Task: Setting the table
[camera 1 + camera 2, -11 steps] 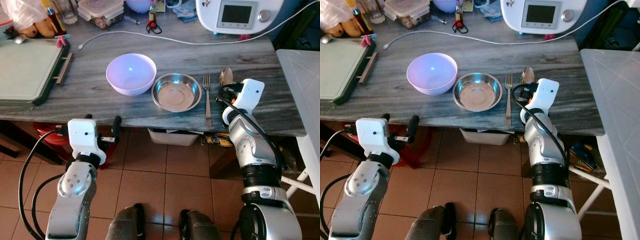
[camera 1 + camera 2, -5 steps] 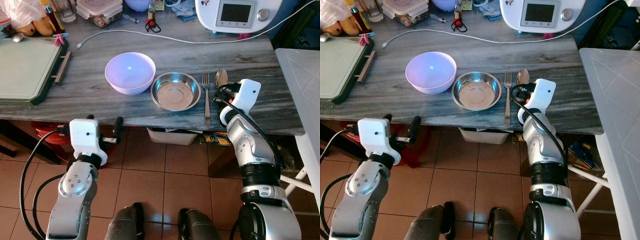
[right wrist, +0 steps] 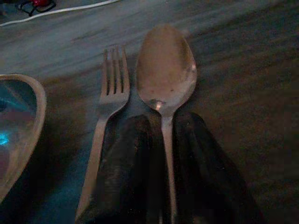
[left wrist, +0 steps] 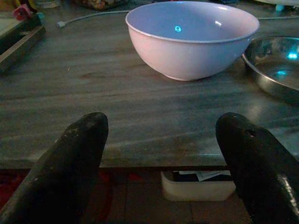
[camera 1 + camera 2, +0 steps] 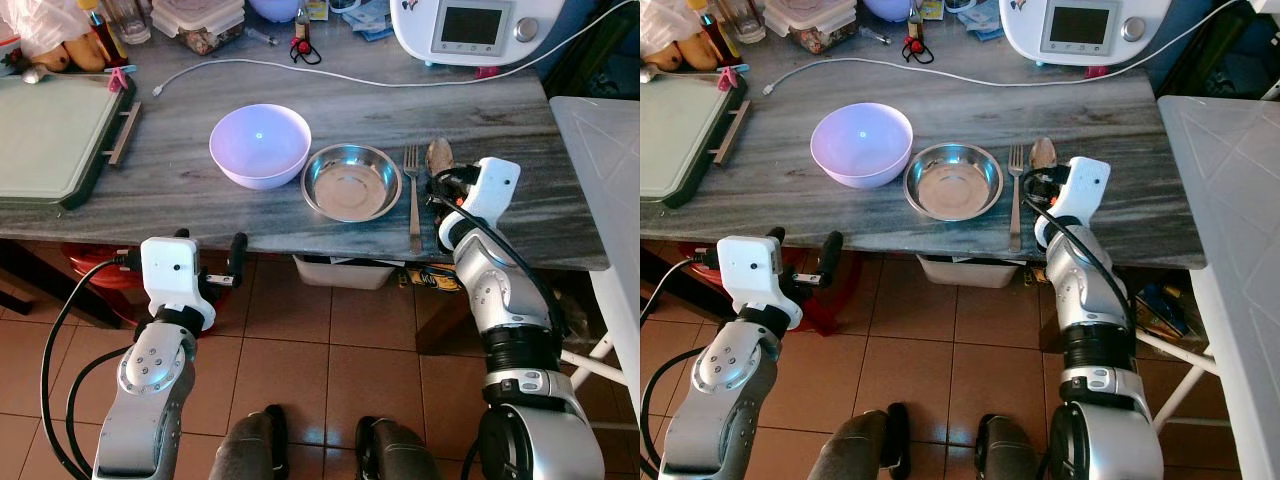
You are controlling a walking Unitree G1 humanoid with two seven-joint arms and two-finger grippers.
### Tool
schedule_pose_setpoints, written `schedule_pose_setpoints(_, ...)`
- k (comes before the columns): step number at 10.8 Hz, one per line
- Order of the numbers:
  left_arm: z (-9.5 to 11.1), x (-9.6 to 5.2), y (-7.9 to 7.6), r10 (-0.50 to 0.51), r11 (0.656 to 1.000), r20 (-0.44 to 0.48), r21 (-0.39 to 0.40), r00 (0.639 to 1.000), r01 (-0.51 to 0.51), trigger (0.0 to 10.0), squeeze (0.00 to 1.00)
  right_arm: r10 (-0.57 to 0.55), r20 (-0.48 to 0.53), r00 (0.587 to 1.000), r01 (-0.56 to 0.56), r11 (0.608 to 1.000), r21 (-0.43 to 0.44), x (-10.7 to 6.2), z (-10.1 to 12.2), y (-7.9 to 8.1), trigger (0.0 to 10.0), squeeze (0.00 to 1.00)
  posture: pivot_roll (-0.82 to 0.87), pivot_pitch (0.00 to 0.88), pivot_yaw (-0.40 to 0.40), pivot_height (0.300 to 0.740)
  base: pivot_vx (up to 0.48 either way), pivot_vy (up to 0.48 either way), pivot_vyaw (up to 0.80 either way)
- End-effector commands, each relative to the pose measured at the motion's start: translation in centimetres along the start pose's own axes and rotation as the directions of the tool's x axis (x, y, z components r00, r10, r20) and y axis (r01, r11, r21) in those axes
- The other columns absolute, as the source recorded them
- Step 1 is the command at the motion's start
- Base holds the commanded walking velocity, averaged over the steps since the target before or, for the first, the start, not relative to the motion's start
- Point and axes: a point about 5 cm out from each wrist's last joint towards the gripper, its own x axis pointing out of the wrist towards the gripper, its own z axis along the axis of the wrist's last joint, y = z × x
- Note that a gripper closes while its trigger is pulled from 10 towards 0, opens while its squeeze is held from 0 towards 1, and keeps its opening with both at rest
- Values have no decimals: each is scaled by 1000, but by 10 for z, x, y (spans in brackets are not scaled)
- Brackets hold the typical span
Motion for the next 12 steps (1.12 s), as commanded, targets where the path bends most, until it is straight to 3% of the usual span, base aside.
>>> schedule_pose_setpoints(1,1,-1,2,9,1000,-3,10,1000,-9,10000,0,-21,-81,997,21,1000,-6,-2,-19,-7,10000,1000,54,235,44,740,0,0,0)
schedule_pose_setpoints(4,1,-1,2,12,1000,0,10,1000,-12,10000,0,-6,-37,999,6,1000,-13,-6,-7,-6,10000,1000,49,233,38,740,0,0,0)
schedule_pose_setpoints(6,0,-2,2,14,1000,-3,10,1000,-14,10000,0,23,24,999,-21,997,-78,-10,2,-2,10000,1000,45,227,35,740,0,0,0)
schedule_pose_setpoints(8,-7,-1,4,49,999,-28,15,998,-49,10000,0,42,215,976,-7,987,-162,-31,24,3,10000,1000,31,191,26,740,0,0,0)
schedule_pose_setpoints(10,-9,3,5,67,997,-25,25,997,-66,10000,0,60,284,957,5,975,-222,-40,34,9,10000,1000,17,159,17,740,0,0,0)
schedule_pose_setpoints(12,-11,2,4,72,997,-31,21,997,-71,10000,0,57,282,958,11,972,-234,-52,26,9,10000,1000,8,142,11,740,0,0,0)
